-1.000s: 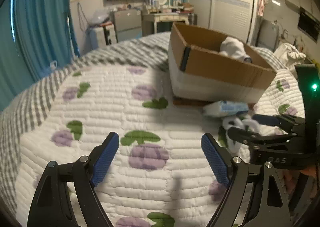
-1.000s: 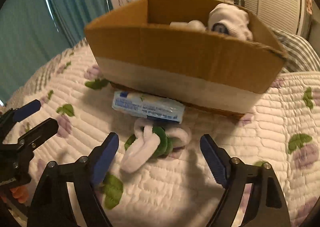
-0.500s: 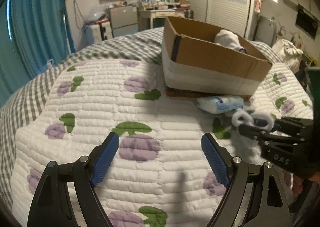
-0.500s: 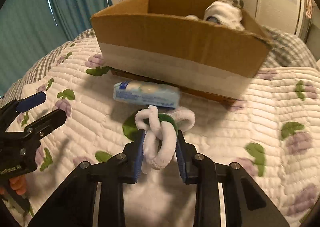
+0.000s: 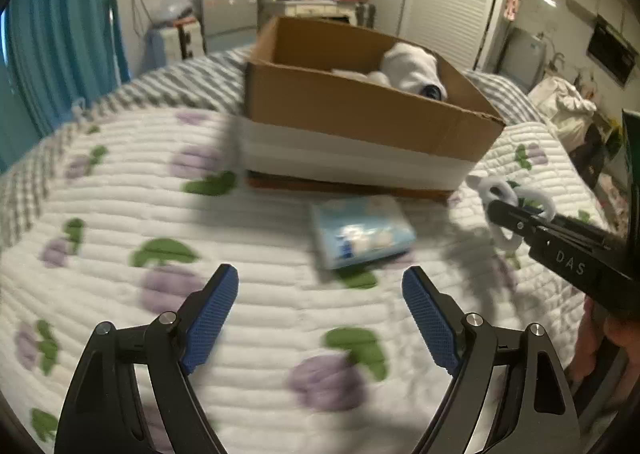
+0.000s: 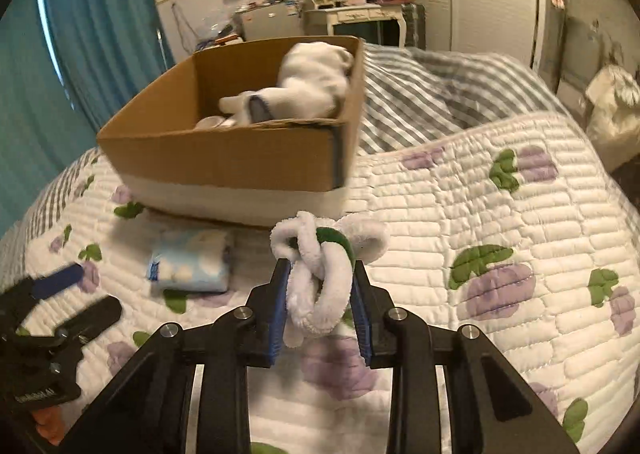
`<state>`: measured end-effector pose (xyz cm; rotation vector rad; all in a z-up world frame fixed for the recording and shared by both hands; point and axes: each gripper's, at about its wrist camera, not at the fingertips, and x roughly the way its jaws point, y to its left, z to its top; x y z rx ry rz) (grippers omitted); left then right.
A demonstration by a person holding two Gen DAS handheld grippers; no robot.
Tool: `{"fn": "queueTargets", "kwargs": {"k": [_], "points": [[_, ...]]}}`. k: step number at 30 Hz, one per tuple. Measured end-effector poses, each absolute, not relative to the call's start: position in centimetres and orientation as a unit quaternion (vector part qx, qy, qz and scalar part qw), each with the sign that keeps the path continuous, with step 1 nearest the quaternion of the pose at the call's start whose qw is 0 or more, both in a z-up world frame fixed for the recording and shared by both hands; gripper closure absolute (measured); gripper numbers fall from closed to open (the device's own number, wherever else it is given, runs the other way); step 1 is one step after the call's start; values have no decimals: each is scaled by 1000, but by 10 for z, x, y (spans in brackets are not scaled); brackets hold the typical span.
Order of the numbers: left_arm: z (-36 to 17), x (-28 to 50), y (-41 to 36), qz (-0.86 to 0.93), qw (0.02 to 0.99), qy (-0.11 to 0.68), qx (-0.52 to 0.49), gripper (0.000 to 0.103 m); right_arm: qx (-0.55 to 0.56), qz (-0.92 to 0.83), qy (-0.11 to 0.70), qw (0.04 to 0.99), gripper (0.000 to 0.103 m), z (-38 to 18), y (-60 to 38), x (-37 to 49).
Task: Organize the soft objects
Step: 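Grasp the blue floral wrapped pack with the left tool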
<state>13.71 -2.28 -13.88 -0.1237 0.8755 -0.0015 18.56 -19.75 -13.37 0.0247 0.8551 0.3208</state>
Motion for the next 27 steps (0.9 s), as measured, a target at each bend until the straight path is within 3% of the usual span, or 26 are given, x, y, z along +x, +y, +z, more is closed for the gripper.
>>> {"fn": "queueTargets", "kwargs": {"k": [11, 14, 27], "points": [[-174, 193, -69, 27, 880, 472, -35, 21, 15, 154, 422, 893, 74, -135, -206, 200], [-177, 200, -66, 34, 879, 474, -46, 29, 16, 154, 425, 892, 74, -137, -206, 202], [-138, 138, -58, 15, 898, 437, -44, 30, 26, 153, 389, 908, 74, -123, -212, 170]]}}
